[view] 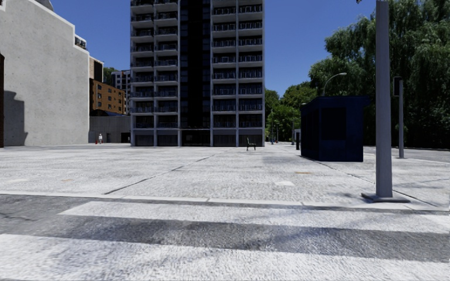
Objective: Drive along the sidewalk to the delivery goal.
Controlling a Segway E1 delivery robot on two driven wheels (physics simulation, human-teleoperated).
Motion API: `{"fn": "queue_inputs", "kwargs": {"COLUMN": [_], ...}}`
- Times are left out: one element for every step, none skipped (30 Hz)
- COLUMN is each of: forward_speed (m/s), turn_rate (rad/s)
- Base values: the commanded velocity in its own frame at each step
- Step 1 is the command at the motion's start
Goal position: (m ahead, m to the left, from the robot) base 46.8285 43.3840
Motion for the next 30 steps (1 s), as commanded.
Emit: {"fn": "queue_inputs", "kwargs": {"forward_speed": [2.00, 2.00, 2.00, 2.00, 2.00, 2.00, 2.00, 2.00, 2.00, 2.00, 2.00, 2.00, 2.00, 2.00, 2.00, 2.00, 2.00, 2.00, 2.00, 2.00, 2.00, 2.00, 2.00, 2.00, 2.00, 2.00, 2.00, 2.00, 2.00, 2.00], "turn_rate": [0.00, 0.00, 0.00, 0.00, 0.00, 0.00, 0.00, 0.00, 0.00, 0.00, 0.00, 0.00, 0.00, 0.00, 0.00, 0.00, 0.00, 0.00, 0.00, 0.00, 0.00, 0.00, 0.00, 0.00, 0.00, 0.00, 0.00, 0.00, 0.00, 0.00]}}
